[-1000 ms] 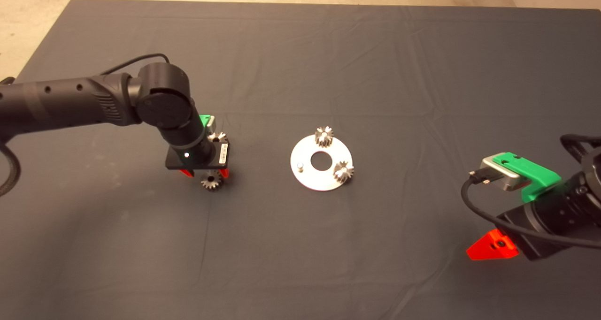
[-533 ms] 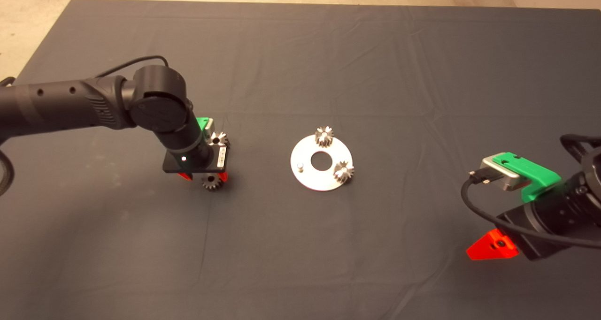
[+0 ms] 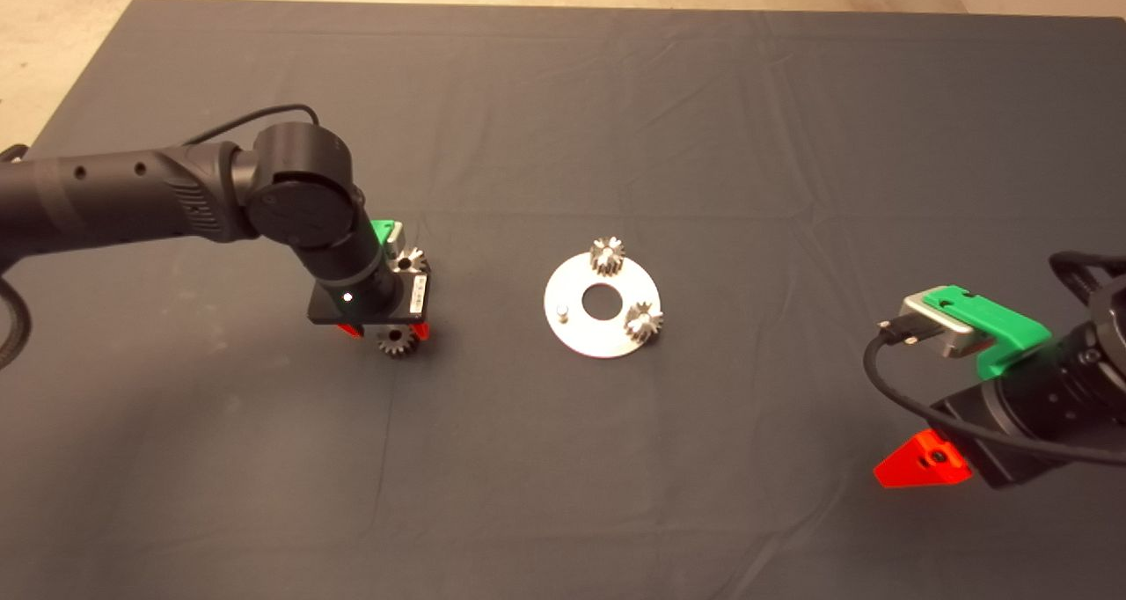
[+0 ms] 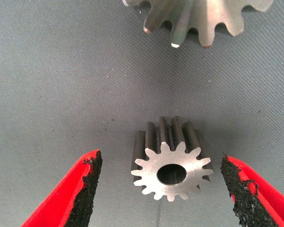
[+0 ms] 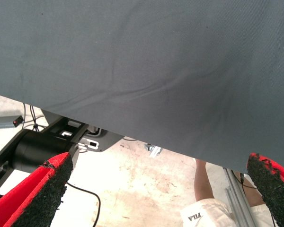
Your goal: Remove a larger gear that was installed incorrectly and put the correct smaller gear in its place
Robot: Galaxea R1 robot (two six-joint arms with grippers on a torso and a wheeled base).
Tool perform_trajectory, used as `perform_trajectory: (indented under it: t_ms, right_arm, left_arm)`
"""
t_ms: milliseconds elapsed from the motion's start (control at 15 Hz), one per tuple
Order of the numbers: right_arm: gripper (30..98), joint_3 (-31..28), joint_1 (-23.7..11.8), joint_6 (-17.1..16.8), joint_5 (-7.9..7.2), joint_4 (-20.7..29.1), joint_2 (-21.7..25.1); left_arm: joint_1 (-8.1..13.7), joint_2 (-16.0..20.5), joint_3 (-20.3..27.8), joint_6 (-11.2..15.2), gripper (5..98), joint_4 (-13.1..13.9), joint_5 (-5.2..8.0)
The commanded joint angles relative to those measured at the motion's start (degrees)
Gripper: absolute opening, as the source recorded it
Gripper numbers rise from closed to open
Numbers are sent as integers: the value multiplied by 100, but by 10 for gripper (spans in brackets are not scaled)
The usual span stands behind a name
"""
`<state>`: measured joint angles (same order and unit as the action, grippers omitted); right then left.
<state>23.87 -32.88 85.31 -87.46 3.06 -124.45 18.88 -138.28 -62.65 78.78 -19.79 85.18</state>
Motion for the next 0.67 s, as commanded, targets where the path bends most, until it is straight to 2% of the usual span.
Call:
perform_trajectory:
  t_ms: [0,600]
  right_arm:
    - [977,-7,-79,-32,0,195,4]
    - [977,-7,-79,-32,0,195,4]
  left_arm:
    - [37,-11,-14,-3,649,-34,25]
    - [33,-3,-9,6,649,-34,25]
